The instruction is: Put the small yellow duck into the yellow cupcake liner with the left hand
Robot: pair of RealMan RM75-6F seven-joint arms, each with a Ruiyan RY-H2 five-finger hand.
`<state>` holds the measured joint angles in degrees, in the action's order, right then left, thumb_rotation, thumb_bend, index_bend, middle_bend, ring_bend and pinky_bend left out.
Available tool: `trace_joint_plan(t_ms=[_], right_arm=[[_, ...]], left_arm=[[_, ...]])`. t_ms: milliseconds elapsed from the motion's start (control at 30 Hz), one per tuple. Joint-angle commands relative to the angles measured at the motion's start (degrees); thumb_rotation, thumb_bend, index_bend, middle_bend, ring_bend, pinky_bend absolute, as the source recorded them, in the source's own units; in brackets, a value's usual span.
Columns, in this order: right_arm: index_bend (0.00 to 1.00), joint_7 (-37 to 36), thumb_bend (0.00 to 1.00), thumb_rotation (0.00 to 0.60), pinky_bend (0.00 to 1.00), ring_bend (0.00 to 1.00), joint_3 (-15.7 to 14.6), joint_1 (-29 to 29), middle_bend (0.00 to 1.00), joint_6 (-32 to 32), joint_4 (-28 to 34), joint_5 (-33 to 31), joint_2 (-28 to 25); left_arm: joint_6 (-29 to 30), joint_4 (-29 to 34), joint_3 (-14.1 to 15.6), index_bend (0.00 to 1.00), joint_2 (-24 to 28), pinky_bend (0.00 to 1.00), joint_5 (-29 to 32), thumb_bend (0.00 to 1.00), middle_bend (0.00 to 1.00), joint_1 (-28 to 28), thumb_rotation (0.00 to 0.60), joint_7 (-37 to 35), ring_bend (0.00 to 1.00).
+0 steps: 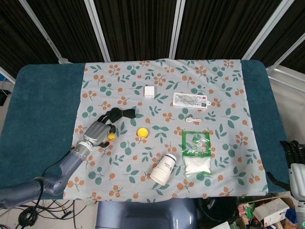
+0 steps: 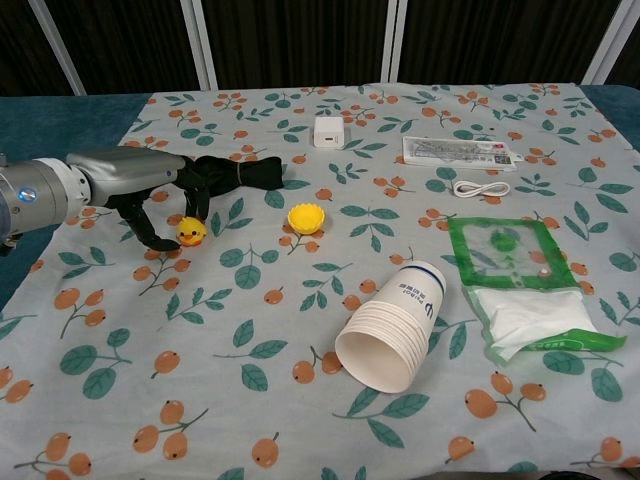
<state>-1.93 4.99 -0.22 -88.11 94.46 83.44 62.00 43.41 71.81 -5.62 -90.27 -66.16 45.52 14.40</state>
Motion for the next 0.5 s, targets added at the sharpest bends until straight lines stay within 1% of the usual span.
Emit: trace_joint_plan(t_ms=[33, 233, 500], right_arm=[[0.09, 0.0, 0.12, 0.600, 0.18, 0.09, 0.1, 0.0, 0.08, 0.0, 0.0, -0.1, 0.0], [0.09, 0.0, 0.12, 0.600, 0.18, 0.09, 0.0, 0.1, 0.08, 0.2, 0.0, -0.1, 0.1], [0.09, 0.1, 0.12, 0.600, 0.18, 0.09, 0.1, 0.1, 0.08, 0.3, 0.0, -0.5, 0.1]], left_arm=[[-0.2, -0.2, 0.1, 0.41, -0.2, 0.00, -0.4, 0.26, 0.40, 0.1, 0.600, -0.4, 0.00], [-0.3, -1.0, 0.3, 0.43, -0.6, 0.00, -1.0, 0.30, 0.41, 0.3, 0.600, -0.8, 0.00], [-0.3, -1.3, 0.8, 0.47, -0.7, 0.00, -2.6, 0.34, 0.46, 0.4, 0.600, -1.9, 0.02]])
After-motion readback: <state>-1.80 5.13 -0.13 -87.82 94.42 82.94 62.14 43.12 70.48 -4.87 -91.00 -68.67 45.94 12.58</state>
